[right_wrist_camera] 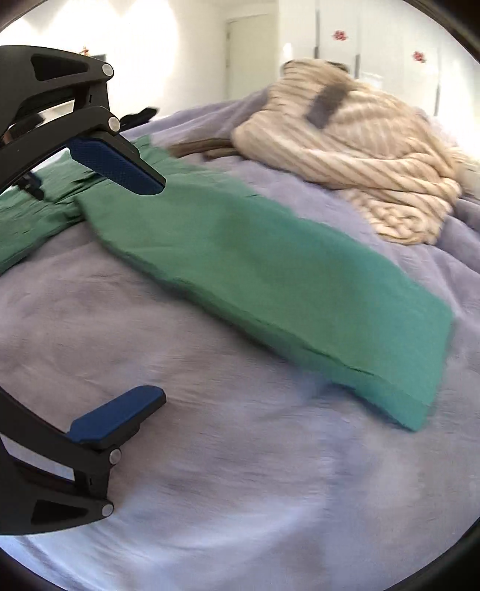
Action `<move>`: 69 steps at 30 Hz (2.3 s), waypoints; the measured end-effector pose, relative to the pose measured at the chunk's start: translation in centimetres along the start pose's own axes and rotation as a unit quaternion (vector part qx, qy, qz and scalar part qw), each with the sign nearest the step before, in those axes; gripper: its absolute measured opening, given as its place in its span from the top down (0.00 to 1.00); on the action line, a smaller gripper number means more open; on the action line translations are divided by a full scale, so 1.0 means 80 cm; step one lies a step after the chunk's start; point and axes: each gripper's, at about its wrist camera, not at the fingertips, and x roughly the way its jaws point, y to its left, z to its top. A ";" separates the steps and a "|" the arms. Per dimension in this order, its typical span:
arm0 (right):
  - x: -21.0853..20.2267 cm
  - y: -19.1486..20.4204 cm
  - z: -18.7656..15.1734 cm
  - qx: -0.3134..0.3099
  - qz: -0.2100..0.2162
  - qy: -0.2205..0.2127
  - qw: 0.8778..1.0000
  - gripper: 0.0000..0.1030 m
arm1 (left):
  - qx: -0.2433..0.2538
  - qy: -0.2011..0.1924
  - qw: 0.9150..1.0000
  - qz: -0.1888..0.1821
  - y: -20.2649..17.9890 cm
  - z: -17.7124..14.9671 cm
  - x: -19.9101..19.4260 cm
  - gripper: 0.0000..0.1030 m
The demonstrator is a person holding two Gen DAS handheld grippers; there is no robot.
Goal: Fold large clothes
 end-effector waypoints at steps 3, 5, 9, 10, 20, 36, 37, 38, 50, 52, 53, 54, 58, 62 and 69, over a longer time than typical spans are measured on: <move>0.002 -0.004 0.026 -0.002 0.014 -0.020 1.000 0.00 | -0.009 -0.001 1.000 -0.001 -0.006 0.004 0.005 0.01; 0.010 -0.003 0.041 -0.004 0.019 -0.027 0.999 0.00 | -0.012 0.001 1.000 -0.002 -0.011 0.006 0.008 0.01; 0.024 -0.002 0.066 0.000 0.037 -0.033 0.999 0.00 | -0.014 -0.001 1.000 -0.001 -0.012 0.000 0.003 0.01; 0.027 -0.003 0.071 0.005 0.043 -0.036 0.998 0.00 | -0.015 -0.001 1.000 -0.001 -0.012 0.002 0.006 0.01; 0.058 -0.023 0.084 0.123 0.098 -0.015 0.988 0.96 | -0.035 -0.014 0.999 0.003 0.014 0.005 0.003 0.01; 0.071 0.297 -0.095 -0.252 0.162 0.044 0.953 0.96 | -0.087 -0.067 0.994 0.030 0.155 -0.006 -0.023 0.01; 0.081 0.315 -0.119 -0.275 0.161 0.052 0.946 0.96 | -0.094 -0.069 0.993 0.031 0.169 -0.010 -0.024 0.01; 0.095 0.335 -0.148 -0.299 0.158 0.065 0.939 0.96 | -0.102 -0.070 0.992 0.032 0.182 -0.014 -0.025 0.01; 0.313 0.332 -0.357 -0.354 -0.012 0.187 0.916 0.90 | -0.138 -0.060 0.988 0.043 0.282 -0.053 -0.006 0.01; 0.308 0.323 -0.349 -0.320 0.005 0.193 0.928 0.75 | -0.139 -0.063 0.988 0.040 0.288 -0.059 -0.007 0.01; 0.300 0.319 -0.347 -0.311 0.005 0.196 0.930 0.51 | -0.140 -0.062 0.987 0.038 0.291 -0.061 -0.007 0.01; 0.288 0.315 -0.346 -0.305 0.011 0.192 0.933 0.40 | -0.144 -0.062 0.987 0.035 0.296 -0.064 -0.008 0.01; 0.239 0.308 -0.325 -0.274 -0.012 0.110 0.955 0.37 | -0.155 -0.065 0.985 0.031 0.313 -0.075 -0.017 0.01; 0.232 0.333 -0.313 -0.268 -0.024 0.078 0.960 0.93 | -0.167 -0.069 0.983 0.039 0.333 -0.089 -0.026 0.01; 0.282 0.427 -0.433 -0.467 -0.026 0.127 0.874 0.87 | -0.183 -0.050 0.981 0.051 0.356 -0.112 -0.020 0.01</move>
